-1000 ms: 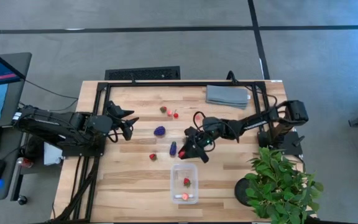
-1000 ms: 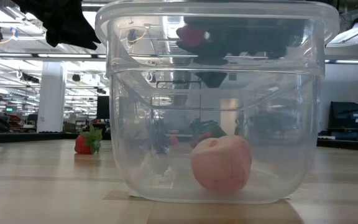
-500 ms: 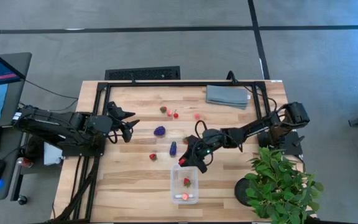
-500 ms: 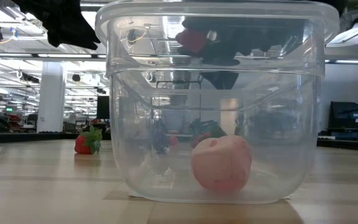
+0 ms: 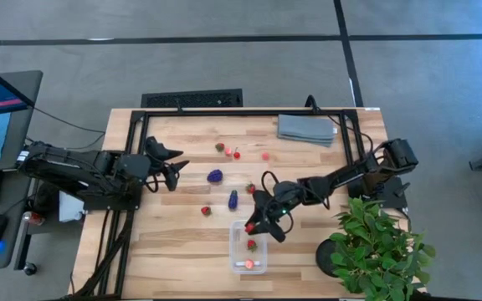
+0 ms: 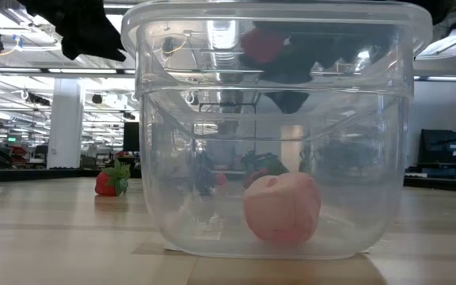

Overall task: Pick and placing Produce into tupperware
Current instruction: Put the red strawberry into the transparent bin

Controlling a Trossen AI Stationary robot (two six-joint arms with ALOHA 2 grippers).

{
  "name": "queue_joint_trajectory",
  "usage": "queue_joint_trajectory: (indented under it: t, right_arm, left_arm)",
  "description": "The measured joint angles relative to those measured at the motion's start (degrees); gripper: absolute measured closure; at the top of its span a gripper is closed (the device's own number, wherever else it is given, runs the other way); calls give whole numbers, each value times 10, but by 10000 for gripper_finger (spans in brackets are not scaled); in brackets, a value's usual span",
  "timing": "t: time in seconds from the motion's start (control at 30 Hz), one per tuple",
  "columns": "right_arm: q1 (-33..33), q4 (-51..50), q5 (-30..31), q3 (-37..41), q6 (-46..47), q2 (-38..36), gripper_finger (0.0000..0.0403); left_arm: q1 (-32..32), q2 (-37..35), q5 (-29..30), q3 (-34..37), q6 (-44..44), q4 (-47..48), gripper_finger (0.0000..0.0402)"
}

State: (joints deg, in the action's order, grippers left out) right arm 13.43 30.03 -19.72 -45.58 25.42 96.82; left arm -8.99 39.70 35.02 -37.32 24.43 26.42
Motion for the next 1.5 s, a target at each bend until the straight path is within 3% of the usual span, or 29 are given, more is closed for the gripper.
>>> queue_joint_trajectory:
  t: [0.4,1.17,1.5]
  right_arm:
    - [20,-70,3,0,-64,0,227]
    - [18,-73,18,0,-70,0,210]
    - [10,-73,18,0,-74,0,169]
  left_arm:
    - [0,0,24,0,16,-55,225]
    - [0,0,25,0,34,-53,225]
    - [0,1,25,0,33,-49,225]
